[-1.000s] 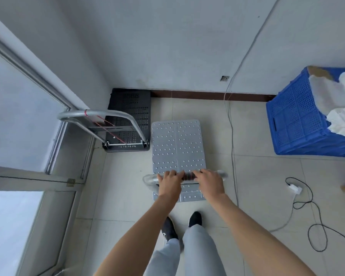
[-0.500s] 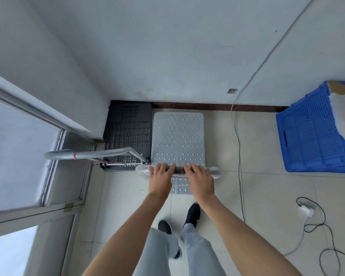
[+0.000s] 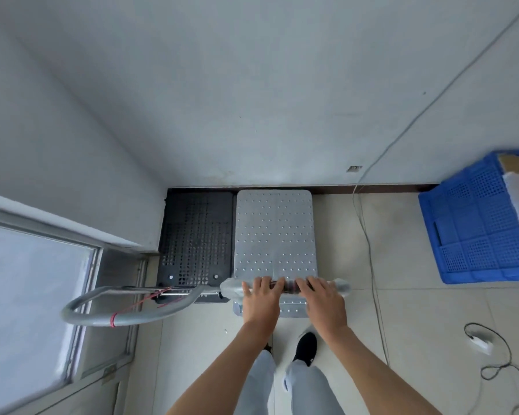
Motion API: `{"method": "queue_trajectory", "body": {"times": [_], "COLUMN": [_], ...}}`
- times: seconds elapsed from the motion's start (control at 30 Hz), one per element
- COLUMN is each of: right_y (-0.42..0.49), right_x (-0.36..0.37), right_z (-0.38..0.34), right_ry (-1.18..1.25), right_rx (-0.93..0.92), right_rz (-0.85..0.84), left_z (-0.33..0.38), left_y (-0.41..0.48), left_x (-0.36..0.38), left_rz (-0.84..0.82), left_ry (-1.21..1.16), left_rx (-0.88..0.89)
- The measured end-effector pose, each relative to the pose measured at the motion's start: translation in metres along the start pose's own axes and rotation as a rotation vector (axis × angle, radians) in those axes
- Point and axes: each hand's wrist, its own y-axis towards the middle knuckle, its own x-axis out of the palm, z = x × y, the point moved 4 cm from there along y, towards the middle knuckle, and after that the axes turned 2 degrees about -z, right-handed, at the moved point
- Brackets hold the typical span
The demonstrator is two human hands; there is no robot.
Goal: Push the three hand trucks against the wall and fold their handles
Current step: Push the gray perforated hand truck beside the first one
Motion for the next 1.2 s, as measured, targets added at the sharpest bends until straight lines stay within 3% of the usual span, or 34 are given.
{"method": "queue_trajectory", "body": {"times": [0.63, 0.8, 1.0, 1.2], "right_y": [0.005, -0.022, -0.08, -0.186], "right_x": [-0.003, -0.023, -0.056, -0.064], "right_z": [0.015, 0.029, 0.064, 0.082], "right_ry": [0.028, 0.082, 0.128, 0.183], "right_rx": [-0.039, -0.021, 0.186, 0.54], "right_rz": [-0.107, 0.009, 0.188, 0.318], "left_z": [0.019, 0.04, 0.096, 0.168], "left_y": [0.001, -0.019, -0.038, -0.081], "left_x": [-0.014, -0.027, -0.046, -0.053], "left_rz": [-0.02, 0.05, 0.076, 0.048], "left_ry": [-0.028, -0.046, -0.031, 0.092], "left_rx": [-0.068, -0.063, 0.147, 0.572]}}
